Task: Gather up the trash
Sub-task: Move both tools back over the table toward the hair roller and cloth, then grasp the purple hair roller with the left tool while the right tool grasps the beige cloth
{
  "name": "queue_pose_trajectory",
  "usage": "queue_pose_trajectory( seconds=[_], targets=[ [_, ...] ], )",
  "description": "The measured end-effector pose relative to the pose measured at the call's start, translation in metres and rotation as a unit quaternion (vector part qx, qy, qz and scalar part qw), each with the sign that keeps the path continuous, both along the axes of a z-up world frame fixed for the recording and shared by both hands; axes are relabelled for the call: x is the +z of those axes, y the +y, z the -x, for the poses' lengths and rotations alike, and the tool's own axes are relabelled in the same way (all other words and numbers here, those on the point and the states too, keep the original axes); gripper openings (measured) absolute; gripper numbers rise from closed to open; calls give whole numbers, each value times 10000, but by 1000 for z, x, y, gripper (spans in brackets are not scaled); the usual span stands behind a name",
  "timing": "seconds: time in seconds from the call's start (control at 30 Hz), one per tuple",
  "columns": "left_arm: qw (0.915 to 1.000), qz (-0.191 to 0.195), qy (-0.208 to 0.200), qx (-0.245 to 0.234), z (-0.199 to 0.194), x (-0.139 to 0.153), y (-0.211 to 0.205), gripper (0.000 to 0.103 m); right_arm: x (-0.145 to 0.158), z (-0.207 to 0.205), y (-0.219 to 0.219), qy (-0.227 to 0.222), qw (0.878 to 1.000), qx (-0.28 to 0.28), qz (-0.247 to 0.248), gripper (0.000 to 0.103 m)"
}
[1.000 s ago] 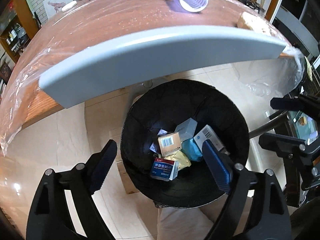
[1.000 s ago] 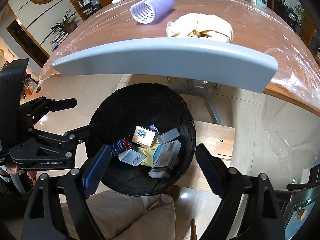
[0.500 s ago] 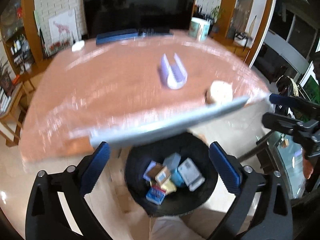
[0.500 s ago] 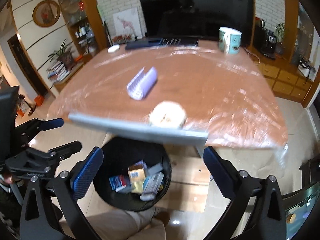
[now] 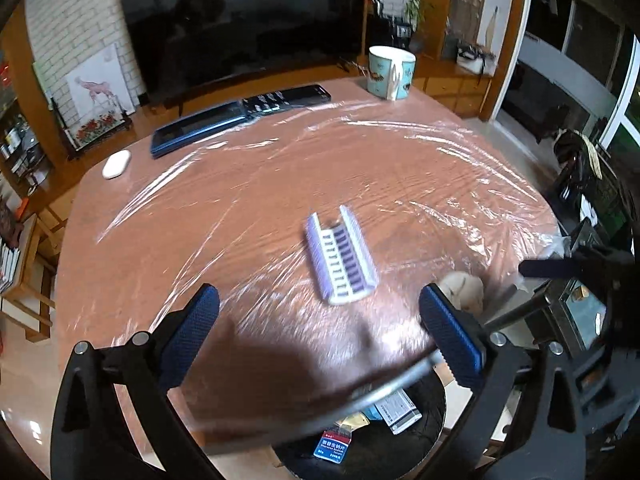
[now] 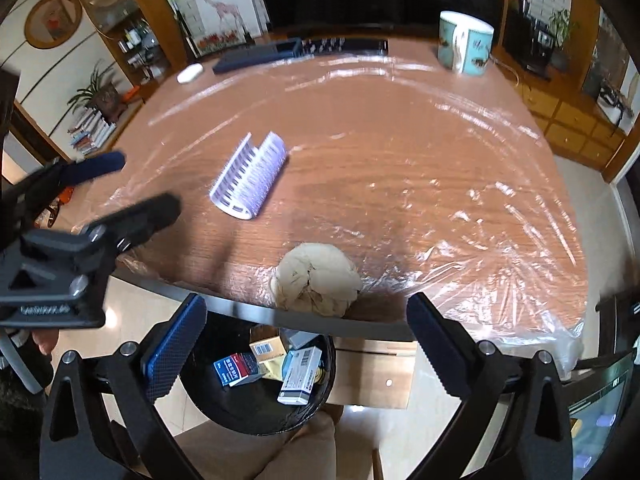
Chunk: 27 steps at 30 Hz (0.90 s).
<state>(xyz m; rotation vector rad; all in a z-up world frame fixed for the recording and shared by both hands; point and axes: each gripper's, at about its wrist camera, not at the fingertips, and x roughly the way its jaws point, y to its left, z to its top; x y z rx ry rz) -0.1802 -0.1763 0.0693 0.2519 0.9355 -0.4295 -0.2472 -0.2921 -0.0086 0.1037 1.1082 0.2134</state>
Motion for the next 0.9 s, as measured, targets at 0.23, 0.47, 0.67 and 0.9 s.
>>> queue_pose_trajectory(
  seconds=[0.23,0.47,0.67,0.9],
  targets=[
    [9984,-127,542,-35,-33,-22,-21,100,-16,-12,8,428,9990,-132,17,84],
    [9980,-188,609,-34,-44,-35,-28,100,-20,-15,16,478,9984,-197,249,66],
    [9970,-254,726,-36,-52,-46,-30,92,-23,-17,19,486,9982,-254,222,59],
    [9959,-335,840,-79,-54,-57,-29,78,-28,-25,19,571,9978,-258,217,52]
  ],
)
